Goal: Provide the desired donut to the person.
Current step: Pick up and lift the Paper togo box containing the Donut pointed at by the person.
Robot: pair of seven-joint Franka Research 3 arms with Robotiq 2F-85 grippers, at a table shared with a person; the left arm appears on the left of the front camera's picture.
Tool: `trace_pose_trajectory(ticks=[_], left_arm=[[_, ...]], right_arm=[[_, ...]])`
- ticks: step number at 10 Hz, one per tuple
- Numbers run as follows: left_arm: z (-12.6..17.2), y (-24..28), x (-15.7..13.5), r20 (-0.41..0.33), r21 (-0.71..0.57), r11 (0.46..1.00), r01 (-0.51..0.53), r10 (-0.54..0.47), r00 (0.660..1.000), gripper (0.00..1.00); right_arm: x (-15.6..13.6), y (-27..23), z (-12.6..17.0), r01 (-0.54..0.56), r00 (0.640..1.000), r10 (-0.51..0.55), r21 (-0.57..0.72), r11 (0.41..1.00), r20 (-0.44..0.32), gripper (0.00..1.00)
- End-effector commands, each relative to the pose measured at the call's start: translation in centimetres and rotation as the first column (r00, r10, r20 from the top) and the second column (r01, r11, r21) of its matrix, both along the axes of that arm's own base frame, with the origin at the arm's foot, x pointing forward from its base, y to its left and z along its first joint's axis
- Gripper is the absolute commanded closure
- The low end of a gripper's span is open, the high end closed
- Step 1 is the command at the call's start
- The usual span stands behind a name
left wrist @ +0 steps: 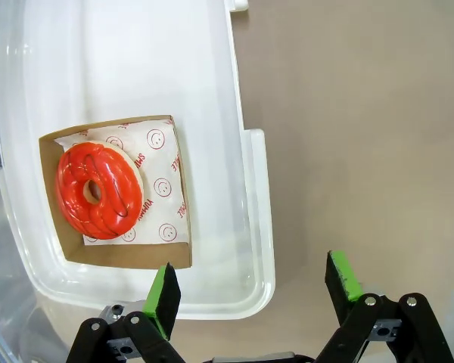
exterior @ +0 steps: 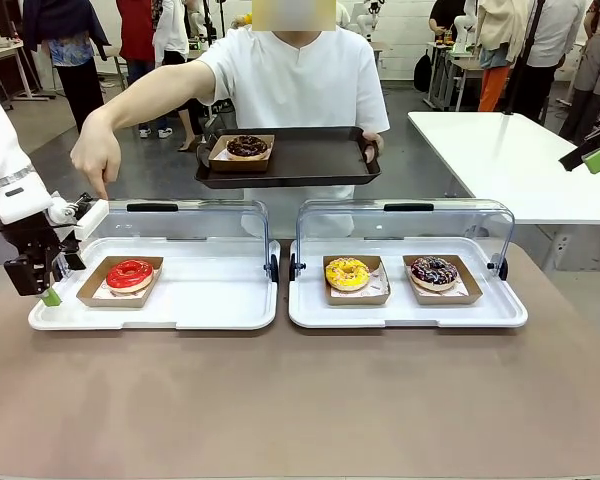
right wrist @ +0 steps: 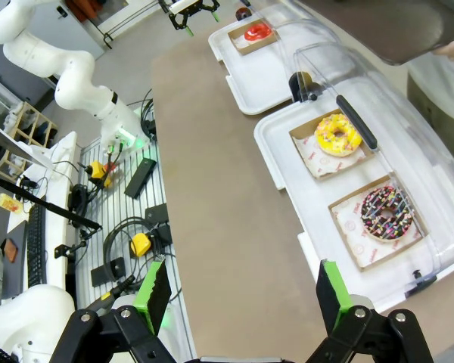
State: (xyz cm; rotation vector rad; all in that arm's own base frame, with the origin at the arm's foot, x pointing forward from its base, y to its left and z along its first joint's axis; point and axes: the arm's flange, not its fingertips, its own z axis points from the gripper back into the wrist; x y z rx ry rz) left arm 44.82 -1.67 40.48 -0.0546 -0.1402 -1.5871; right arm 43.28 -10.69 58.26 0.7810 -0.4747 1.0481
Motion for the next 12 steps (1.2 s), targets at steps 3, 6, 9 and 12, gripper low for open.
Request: trace_pose_trajectory(ticks=[3, 6, 9, 12], left_arm=[[-2.3, -0.8, 1.4, 0.039, 0.078, 0.997, -0.001, -0.003, 0.999, 0.0], [-4.2, -1.1, 3.2, 0.046, 0.12, 0.991, -0.05, 0.044, 0.998, 0.0], [-5.7, -1.7, 4.3, 0.054, 0.138, 0.989, -0.049, 0.042, 0.998, 0.0], [-6.8, -1.3, 5.2, 0.067, 0.15, 0.987, -0.053, 0.043, 0.997, 0.0]], right_arm=[[0.1, 0.1, 0.1, 0.004, 1.0, -0.004, 0.0, 1.0, -0.004, 0.0], [0.1, 0.1, 0.1, 0.004, 1.0, -0.004, 0.0, 1.0, -0.004, 0.0], [0.1, 0.1, 0.1, 0.004, 1.0, -0.004, 0.0, 1.0, -0.004, 0.0], [0.1, 0.1, 0.1, 0.004, 1.0, -0.004, 0.0, 1.0, -0.004, 0.0]])
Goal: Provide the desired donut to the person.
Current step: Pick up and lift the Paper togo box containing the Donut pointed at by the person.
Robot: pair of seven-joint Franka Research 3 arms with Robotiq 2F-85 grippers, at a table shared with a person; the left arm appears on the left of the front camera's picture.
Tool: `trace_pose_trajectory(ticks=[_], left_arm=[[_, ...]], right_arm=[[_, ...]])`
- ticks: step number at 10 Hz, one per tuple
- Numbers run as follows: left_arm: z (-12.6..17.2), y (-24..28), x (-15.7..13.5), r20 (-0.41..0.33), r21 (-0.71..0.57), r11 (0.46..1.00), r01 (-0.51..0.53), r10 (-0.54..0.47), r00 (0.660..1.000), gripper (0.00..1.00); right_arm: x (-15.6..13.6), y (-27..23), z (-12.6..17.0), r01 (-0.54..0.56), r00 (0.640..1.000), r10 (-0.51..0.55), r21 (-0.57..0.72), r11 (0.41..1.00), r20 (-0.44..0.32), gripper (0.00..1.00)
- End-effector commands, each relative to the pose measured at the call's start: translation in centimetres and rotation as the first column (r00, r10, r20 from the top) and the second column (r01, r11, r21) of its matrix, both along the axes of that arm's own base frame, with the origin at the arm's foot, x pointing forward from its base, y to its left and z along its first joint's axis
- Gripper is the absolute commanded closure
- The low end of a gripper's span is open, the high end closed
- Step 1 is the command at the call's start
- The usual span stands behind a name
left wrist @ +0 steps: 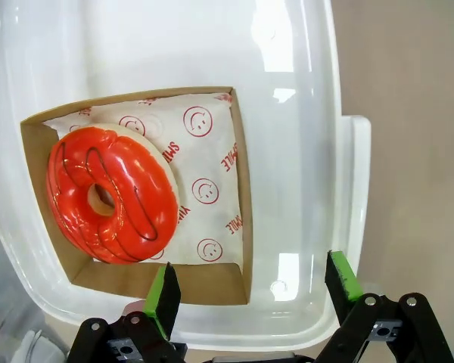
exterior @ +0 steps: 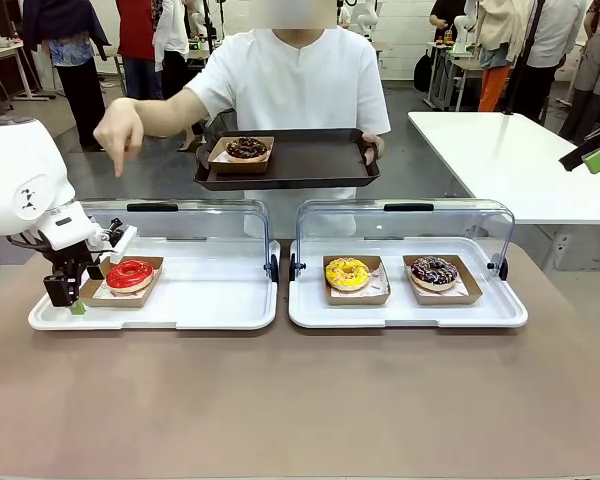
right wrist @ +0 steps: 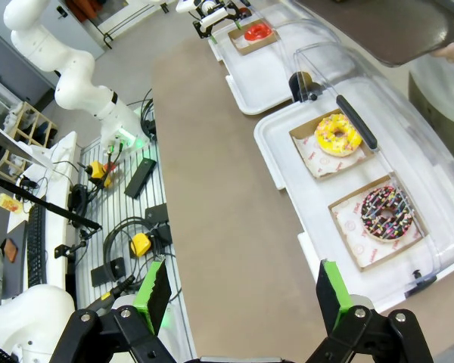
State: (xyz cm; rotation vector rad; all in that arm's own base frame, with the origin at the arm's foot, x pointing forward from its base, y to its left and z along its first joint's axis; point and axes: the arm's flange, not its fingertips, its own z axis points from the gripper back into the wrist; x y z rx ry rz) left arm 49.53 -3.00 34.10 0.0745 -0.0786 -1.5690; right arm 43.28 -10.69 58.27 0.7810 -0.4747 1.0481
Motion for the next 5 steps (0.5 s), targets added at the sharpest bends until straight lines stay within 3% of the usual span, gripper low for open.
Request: trace_pose_trajectory(ticks=[1, 5], left_arm=[[-0.72, 0.4, 1.07, 0.032, 0.049, 0.998, -0.038, 0.037, 0.999, 0.0], [-1.59, 0.65, 1.79, 0.001, 0.025, 0.999, -0.025, 0.025, 1.0, 0.0]], right_arm=[[0.05, 0.11, 0.1, 0.004, 1.0, -0.004, 0.0, 1.0, -0.004, 0.0], [0.05, 0.11, 0.1, 0.004, 1.0, -0.004, 0.0, 1.0, -0.004, 0.0]])
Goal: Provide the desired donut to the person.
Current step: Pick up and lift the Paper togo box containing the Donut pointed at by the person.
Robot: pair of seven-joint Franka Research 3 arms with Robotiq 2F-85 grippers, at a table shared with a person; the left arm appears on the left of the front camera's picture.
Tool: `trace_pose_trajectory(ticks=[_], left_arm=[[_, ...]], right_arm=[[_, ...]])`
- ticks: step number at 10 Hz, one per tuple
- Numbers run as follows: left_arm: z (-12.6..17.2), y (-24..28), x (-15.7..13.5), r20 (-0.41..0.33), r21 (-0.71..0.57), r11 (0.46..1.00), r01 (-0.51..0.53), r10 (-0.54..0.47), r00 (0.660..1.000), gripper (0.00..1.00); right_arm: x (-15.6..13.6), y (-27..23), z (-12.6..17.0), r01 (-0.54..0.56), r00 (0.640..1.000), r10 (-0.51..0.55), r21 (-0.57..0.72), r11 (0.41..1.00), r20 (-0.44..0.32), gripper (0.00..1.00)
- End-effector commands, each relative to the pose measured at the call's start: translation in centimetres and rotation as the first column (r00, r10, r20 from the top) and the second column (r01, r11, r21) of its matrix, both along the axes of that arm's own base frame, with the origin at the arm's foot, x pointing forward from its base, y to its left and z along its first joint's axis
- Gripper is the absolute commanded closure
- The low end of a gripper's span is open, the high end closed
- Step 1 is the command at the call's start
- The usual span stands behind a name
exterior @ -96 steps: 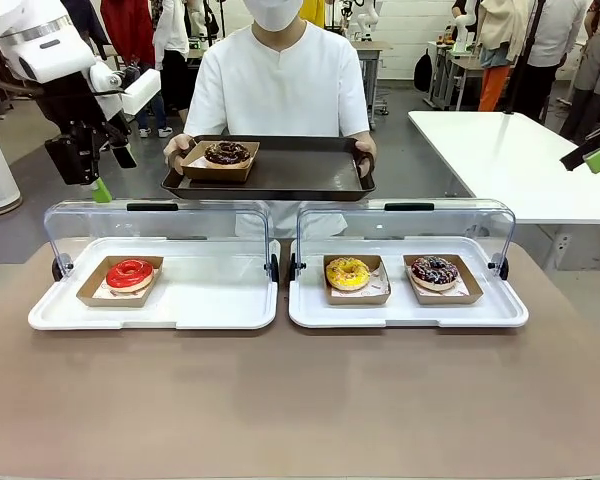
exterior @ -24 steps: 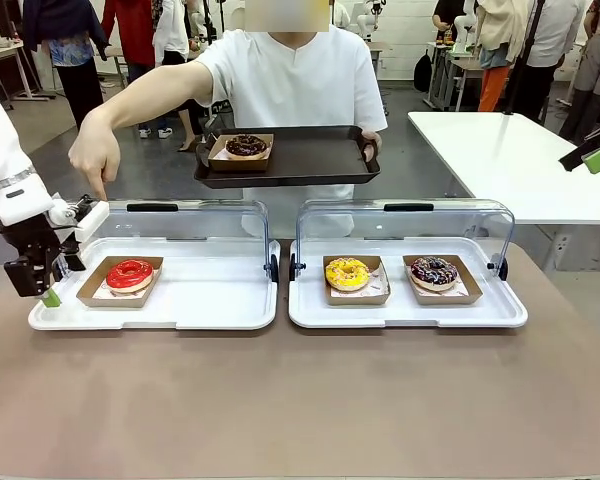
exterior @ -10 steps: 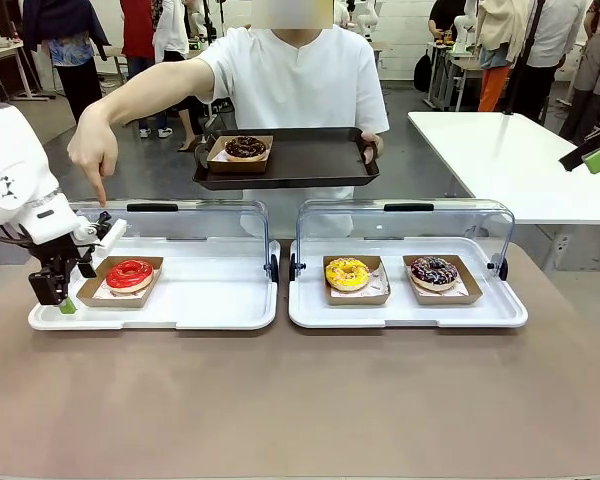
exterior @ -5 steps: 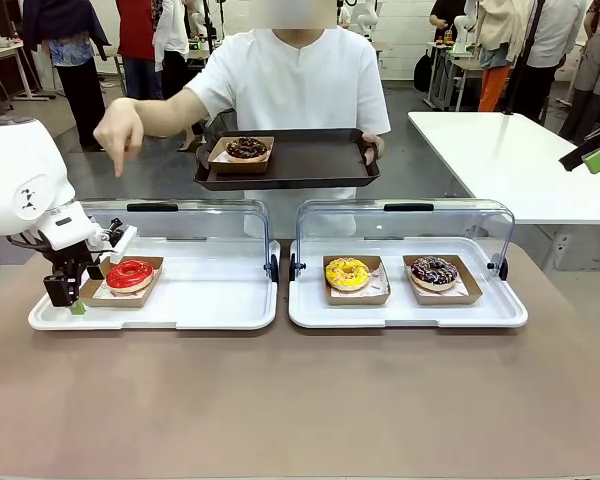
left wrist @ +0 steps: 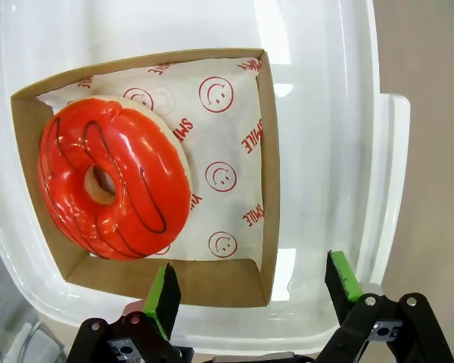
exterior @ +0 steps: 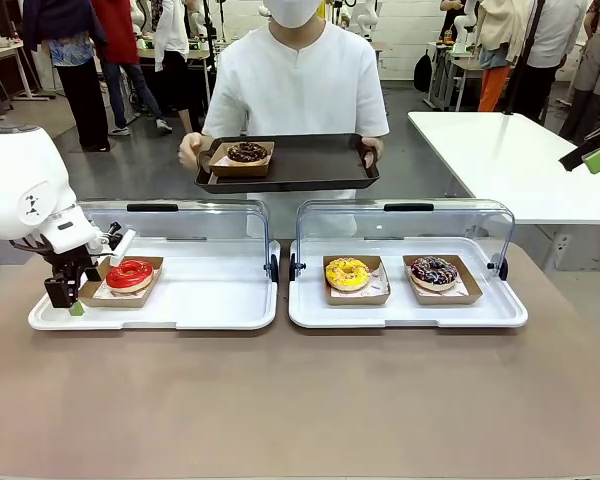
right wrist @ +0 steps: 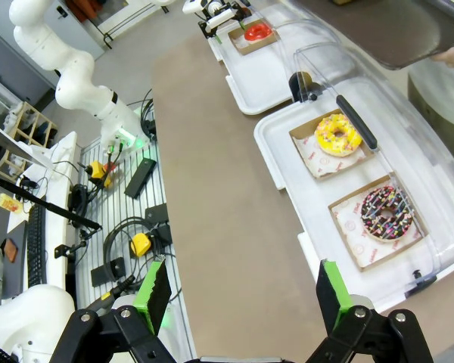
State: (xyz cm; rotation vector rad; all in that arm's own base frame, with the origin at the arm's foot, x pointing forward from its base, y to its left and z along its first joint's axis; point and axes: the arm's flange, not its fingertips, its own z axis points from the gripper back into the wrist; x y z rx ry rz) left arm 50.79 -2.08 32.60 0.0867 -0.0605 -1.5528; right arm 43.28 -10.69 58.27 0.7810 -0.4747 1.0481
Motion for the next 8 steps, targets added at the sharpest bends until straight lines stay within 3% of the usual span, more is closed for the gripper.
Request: trace_pose_trajectory(ticks=[1, 6, 7, 8], left_arm=[[-0.05, -0.29, 0.56, 0.0, -0.002, 1.0, -0.006, 0.006, 1.0, 0.0], [-0.22, -0.29, 0.52, -0.009, -0.01, 1.0, -0.015, 0.015, 1.0, 0.0], [-0.24, -0.31, 0.54, -0.009, -0.013, 1.0, -0.01, 0.009, 1.0, 0.58], [-0.17, -0.29, 0.65, -0.011, -0.011, 1.0, -0.005, 0.005, 1.0, 0.58]], right_arm=[[0.05, 0.11, 0.1, 0.004, 1.0, -0.004, 0.0, 1.0, -0.004, 0.0], [0.05, 0.11, 0.1, 0.004, 1.0, -0.004, 0.0, 1.0, -0.004, 0.0], [0.05, 0.11, 0.1, 0.004, 1.0, -0.004, 0.0, 1.0, -0.004, 0.0], [0.05, 0.11, 0.1, 0.004, 1.0, -0.004, 0.0, 1.0, -0.004, 0.0]])
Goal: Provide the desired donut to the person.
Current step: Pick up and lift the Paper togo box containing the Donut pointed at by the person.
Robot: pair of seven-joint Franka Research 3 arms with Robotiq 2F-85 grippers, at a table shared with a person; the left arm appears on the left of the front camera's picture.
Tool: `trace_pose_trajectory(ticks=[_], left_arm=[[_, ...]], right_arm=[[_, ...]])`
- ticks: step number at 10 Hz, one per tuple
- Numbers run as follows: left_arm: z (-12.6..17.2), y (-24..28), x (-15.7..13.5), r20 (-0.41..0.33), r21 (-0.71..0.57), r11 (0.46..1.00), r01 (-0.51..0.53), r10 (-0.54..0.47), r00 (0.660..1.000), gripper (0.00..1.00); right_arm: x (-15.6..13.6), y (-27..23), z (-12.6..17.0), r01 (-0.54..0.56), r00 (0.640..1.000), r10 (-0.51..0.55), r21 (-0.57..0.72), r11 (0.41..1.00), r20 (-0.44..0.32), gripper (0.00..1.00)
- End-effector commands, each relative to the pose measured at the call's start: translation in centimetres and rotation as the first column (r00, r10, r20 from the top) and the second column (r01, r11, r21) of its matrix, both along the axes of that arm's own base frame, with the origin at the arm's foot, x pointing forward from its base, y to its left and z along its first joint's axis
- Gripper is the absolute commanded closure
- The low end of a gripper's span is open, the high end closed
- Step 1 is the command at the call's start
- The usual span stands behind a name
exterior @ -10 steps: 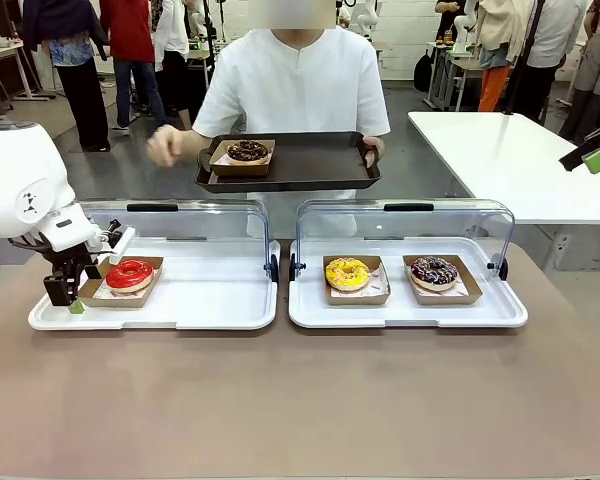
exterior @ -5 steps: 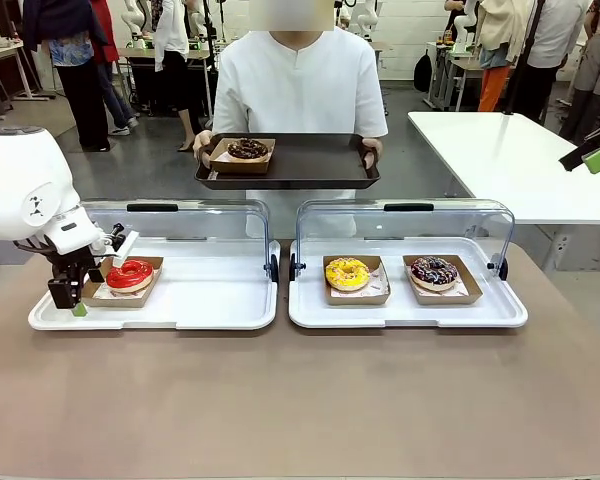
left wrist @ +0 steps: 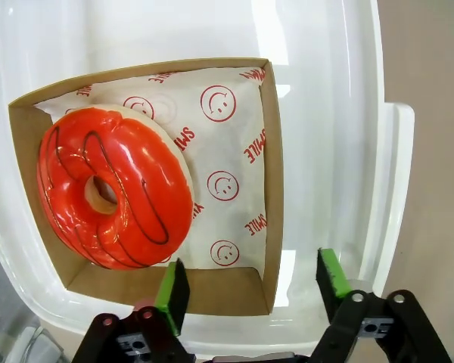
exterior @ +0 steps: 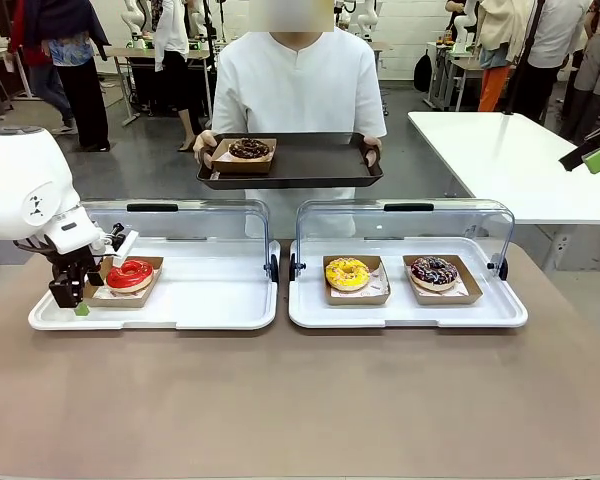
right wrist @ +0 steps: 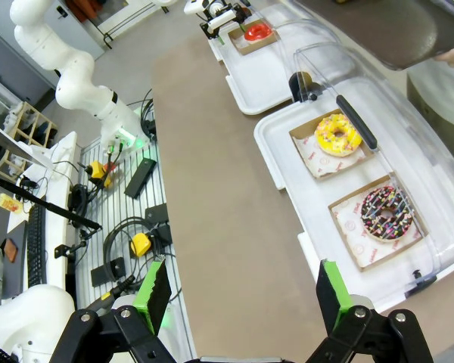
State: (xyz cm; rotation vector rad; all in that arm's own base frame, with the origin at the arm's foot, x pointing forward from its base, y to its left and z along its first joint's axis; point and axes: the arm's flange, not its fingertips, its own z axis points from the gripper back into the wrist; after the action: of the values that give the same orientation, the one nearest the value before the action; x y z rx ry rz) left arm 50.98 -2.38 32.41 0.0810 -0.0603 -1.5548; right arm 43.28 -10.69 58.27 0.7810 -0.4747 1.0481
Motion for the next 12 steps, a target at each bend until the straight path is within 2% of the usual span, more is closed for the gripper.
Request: trace_pose_trajectory(ticks=[1, 2, 3, 8, 12], left_arm=[[0.1, 0.0, 0.3, -0.005, -0.009, 1.0, -0.01, 0.01, 1.0, 1.0], [0.1, 0.1, 0.4, -0.006, -0.01, 1.0, -0.016, 0.016, 1.0, 0.64], [0.2, 0.3, 0.5, -0.007, -0.012, 1.0, -0.022, 0.022, 1.0, 1.0], [0.4, 0.5, 0.4, -0.012, 0.001, 1.0, -0.028, 0.028, 1.0, 1.0], [1.1, 0.7, 0.0, -0.001, 0.008, 1.0, 0.006, -0.006, 1.0, 1.0]], right_arm=[[0.1, 0.1, 0.1, 0.004, 1.0, -0.004, 0.0, 1.0, -0.004, 0.0], [0.1, 0.1, 0.1, 0.004, 1.0, -0.004, 0.0, 1.0, -0.004, 0.0], [0.1, 0.1, 0.1, 0.004, 1.0, -0.004, 0.0, 1.0, -0.004, 0.0], [0.1, 0.1, 0.1, 0.004, 1.0, -0.004, 0.0, 1.0, -0.004, 0.0], [0.1, 0.1, 0.1, 0.004, 1.0, -0.004, 0.0, 1.0, -0.004, 0.0]])
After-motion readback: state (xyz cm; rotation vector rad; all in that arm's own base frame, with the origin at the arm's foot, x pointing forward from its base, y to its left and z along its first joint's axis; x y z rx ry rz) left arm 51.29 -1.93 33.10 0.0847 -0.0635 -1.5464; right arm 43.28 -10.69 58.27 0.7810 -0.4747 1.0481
